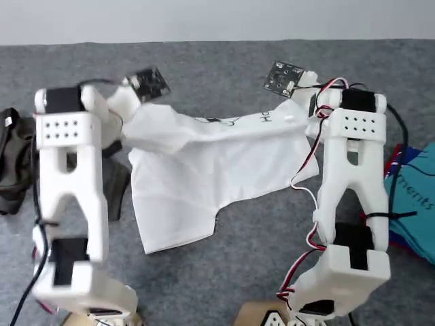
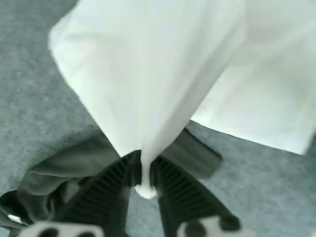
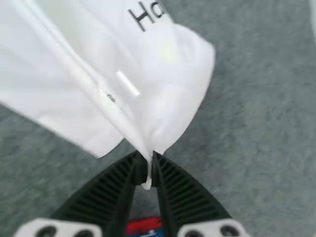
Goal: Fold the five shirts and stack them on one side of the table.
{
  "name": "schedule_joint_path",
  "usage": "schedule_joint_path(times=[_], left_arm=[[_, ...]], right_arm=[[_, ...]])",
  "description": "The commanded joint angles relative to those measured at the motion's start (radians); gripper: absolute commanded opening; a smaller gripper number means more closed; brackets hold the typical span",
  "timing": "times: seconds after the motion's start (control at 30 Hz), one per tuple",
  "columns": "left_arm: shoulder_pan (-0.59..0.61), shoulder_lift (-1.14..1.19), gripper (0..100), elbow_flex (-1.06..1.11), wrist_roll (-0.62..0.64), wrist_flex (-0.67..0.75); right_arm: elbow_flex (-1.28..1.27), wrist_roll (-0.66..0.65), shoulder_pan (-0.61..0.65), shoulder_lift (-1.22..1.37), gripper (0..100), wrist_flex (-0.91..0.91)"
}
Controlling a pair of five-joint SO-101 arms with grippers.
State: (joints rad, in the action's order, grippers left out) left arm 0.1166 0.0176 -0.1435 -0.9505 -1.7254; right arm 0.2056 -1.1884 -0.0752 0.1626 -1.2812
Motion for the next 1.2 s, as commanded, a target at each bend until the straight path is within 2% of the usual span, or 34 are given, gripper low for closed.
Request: schedule_joint_path(times=[0.0, 0.17, 0.37, 0.63, 0.8, 0.93, 1.17], left_arm=[[-0.049, -0.212, 0, 0.220, -0.012, -0.032], [-0.137, -0.410, 0, 0.476, -0.012, -0.032], [-0.180, -0.557, 0, 0.647, -0.008, -0.032], [-0.180, -0.591, 1, 0.742, 0.015, -0.031], [-0.181, -0.595, 9, 0.759, 0.021, -0.031], [-0.184, -0.595, 10, 0.779, 0.021, -0.031], [-0.279, -0.597, 10, 0.840, 0.034, -0.029]], right_arm=[[0.064, -0.011, -0.015, -0.088, 1.1, -0.077], [0.054, -0.011, -0.021, -0.081, 1.1, -0.128], [-0.054, -0.011, -0.027, -0.088, 1.1, -0.122], [-0.132, -0.011, -0.035, -0.082, 1.0, -0.061], [-0.141, -0.015, -0.059, -0.079, 1.0, 0.012], [-0.143, -0.017, -0.061, -0.077, 1.0, 0.016], [-0.150, -0.017, -0.065, -0.058, 1.2, 0.007]])
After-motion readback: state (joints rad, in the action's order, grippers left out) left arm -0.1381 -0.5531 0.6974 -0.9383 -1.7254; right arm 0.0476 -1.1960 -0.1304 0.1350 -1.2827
